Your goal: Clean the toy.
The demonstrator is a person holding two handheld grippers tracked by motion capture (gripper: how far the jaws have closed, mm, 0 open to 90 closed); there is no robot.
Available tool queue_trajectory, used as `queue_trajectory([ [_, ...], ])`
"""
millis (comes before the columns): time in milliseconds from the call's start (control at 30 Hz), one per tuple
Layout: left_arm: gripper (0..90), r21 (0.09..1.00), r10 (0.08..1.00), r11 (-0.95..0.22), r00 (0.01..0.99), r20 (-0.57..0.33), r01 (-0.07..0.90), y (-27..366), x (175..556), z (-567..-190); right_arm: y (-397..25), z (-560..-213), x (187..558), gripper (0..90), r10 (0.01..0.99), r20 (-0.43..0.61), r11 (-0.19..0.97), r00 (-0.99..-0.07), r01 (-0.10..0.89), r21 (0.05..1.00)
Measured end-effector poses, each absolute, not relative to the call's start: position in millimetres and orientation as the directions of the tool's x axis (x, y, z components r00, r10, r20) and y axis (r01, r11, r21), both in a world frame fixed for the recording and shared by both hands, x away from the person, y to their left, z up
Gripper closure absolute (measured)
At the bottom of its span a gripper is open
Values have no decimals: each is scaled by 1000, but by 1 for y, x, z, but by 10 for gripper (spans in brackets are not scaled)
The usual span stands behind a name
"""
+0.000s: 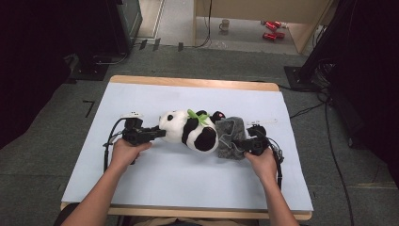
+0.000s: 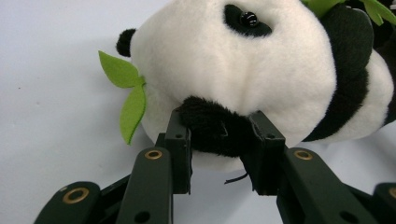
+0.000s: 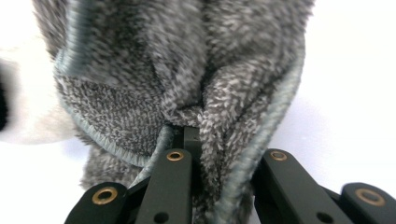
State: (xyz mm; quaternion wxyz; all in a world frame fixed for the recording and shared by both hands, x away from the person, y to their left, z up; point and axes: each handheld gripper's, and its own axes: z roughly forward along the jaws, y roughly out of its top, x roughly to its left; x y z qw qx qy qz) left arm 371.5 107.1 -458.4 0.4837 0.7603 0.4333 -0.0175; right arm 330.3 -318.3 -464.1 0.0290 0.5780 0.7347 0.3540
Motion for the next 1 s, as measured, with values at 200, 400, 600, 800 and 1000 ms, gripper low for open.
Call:
queue_trajectory([
  [200,666,719,643,-158,623,-445,677,106,374,-457,-325,-435,321,802,843,405,20,-355,772,635],
  [400,667,720,644,-166,627,-438,674,106,375,-457,-324,-403,319,802,813,420,-9,-403,712,702],
  [600,666,723,647,-176,632,-426,668,105,373,-457,-321,-383,326,802,777,445,-39,-445,672,740],
  [800,666,725,650,-183,634,-418,664,105,370,-457,-307,-382,339,802,749,453,-20,-484,667,745],
  [1000,666,723,654,-227,652,-383,653,105,367,-459,-299,-399,375,802,727,511,-50,-458,708,705],
])
